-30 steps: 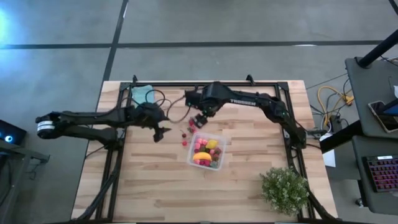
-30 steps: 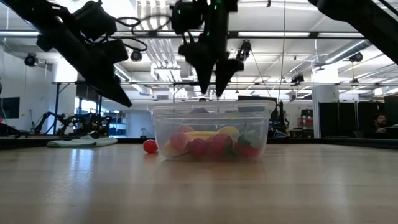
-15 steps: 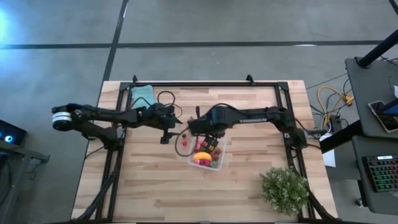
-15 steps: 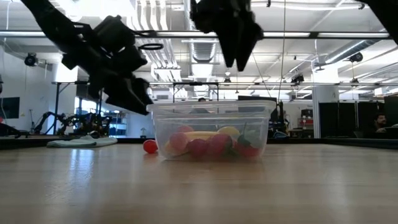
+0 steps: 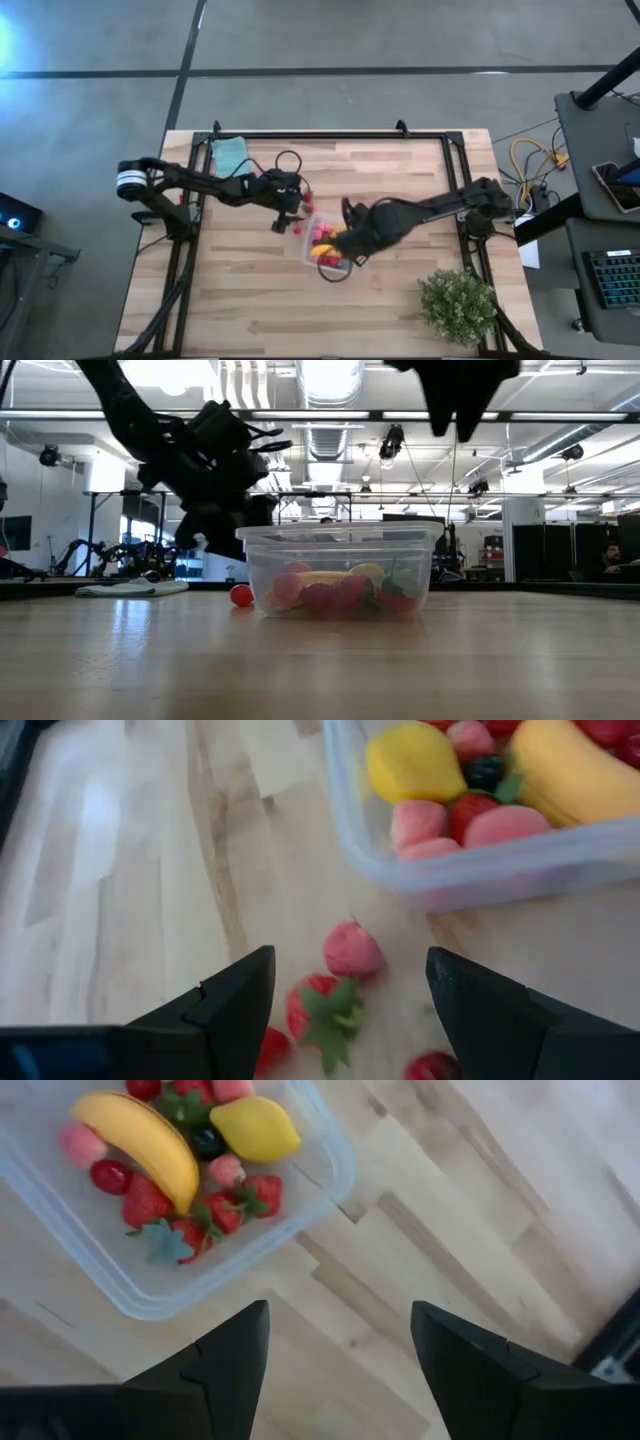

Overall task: Pick and placing Produce into tupperware
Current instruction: Put the pink peach into the transparent container

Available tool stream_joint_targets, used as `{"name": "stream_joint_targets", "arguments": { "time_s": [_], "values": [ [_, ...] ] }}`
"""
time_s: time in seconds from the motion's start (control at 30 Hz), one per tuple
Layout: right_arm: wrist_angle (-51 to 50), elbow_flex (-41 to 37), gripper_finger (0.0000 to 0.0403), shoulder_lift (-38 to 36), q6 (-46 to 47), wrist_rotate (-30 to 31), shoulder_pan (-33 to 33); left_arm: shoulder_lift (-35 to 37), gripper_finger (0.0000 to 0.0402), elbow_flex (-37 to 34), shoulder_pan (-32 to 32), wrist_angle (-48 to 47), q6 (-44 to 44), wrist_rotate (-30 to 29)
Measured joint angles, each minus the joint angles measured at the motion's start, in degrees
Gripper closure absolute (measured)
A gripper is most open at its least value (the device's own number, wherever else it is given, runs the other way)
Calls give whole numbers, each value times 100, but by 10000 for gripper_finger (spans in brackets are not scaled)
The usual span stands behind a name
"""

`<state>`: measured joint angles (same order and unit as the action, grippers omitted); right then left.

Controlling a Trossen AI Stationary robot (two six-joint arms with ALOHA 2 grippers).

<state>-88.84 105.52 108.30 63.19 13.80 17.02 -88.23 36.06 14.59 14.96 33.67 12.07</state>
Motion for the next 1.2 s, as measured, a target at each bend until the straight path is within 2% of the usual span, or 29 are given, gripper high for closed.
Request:
{"name": "stream_joint_targets", "arguments": {
  "time_s": [0.17, 0.4, 0.53, 0.87, 1.2],
  "values": [
    [55, -491, 166, -319, 909, 171, 354, -266, 155, 332, 4, -85, 35, -87],
    [92, -900, 167, -412, 1632, 274, 566, -655, 155, 665, -10, -449, 403, -58],
    [80, -1038, 166, -412, 1837, 274, 587, -770, 155, 853, -29, -833, 618, -41],
    [95, -1246, 167, -412, 1962, 280, 585, -966, 155, 1223, -29, -830, 620, 25],
    [105, -1284, 169, -412, 2234, 278, 600, -1290, 155, 1460, -46, -1324, 612, 1]
  ]
}}
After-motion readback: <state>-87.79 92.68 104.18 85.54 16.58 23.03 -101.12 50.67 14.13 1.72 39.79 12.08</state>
